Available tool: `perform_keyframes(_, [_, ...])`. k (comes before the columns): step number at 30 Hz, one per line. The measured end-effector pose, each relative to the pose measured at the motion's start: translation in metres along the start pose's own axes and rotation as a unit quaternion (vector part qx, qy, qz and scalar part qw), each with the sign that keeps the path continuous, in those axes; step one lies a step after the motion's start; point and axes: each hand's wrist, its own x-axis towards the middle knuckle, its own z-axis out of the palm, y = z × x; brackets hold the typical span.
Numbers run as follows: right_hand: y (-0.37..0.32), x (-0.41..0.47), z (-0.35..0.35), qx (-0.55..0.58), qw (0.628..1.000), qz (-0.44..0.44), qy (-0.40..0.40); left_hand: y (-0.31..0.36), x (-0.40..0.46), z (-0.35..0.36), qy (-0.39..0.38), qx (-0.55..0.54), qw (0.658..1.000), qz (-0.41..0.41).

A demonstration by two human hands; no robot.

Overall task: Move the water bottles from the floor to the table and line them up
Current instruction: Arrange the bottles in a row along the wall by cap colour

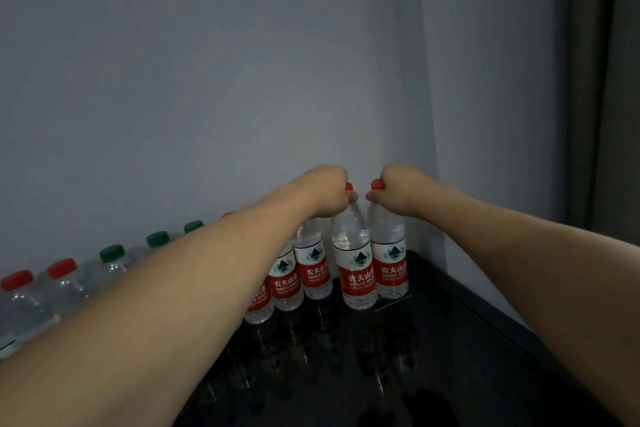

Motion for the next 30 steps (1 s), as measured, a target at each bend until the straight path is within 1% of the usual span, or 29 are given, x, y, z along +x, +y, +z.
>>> perform_keyframes(3, [0.001,0.02,0.011,0.007,1.0,0.001,0.023,-0.014,0.02,0.013,0.01,0.018,1.0,-0.009])
perform_keyframes(8, [0.002,0.044,0.031,0.011,0.999,-0.001,0.049,-0.031,0.042,0.034,0.061,0.138,0.988,0.003])
perform_keyframes(10, [0.002,0.051,0.038,0.009,0.998,0.003,0.056,-0.035,0.049,0.041,0.071,0.157,0.985,0.003])
perform_keyframes(21, [-0.001,0.076,0.058,-0.026,0.998,0.019,0.046,-0.054,0.073,0.068,0.082,0.148,0.985,-0.015])
perform_keyframes(24, [-0.002,0.081,0.063,-0.018,0.999,0.023,0.044,-0.056,0.074,0.069,0.098,0.164,0.982,-0.001])
perform_keyframes(30, [-0.004,0.088,0.071,-0.023,0.998,0.03,0.045,-0.058,0.068,0.074,0.133,0.152,0.979,0.002])
